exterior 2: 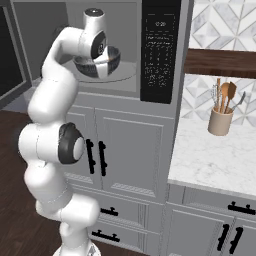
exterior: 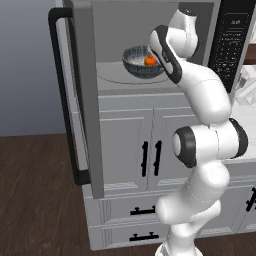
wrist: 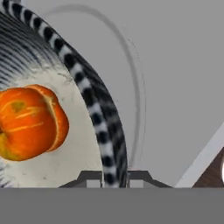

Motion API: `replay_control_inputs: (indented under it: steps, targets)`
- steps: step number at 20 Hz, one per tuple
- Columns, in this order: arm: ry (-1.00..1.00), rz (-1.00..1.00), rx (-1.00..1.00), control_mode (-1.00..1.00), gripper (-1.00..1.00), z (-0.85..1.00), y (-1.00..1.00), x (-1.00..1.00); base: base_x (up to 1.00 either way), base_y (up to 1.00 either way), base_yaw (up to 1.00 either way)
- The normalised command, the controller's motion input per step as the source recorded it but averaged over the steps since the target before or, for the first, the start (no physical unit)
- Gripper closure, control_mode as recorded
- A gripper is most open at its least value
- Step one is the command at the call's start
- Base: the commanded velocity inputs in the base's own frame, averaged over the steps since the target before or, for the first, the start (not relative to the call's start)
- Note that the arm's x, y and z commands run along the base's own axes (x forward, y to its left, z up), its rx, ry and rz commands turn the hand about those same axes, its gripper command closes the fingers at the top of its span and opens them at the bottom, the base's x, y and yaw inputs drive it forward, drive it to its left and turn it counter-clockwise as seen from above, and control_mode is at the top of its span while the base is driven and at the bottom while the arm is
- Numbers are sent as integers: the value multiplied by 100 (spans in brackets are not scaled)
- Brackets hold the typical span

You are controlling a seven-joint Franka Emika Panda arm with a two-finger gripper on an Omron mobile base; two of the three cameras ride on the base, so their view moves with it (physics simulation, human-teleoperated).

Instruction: Pick the squash from the sink and place it in the bowl. Then pick the bowl and place it in the microwave. Then close the microwave door and press the start button.

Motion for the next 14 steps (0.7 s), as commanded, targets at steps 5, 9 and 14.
replay_control_inputs:
  steps: [5, 9, 14]
  targets:
    - [-2, 0, -4, -100, 100, -7, 9, 56, 0, 0, 0]
    - [-4, 0, -1, -100, -100, 0, 34, -97, 0, 0, 0]
    - [-12, 0, -2, -100, -100, -9, 34, -100, 0, 0, 0]
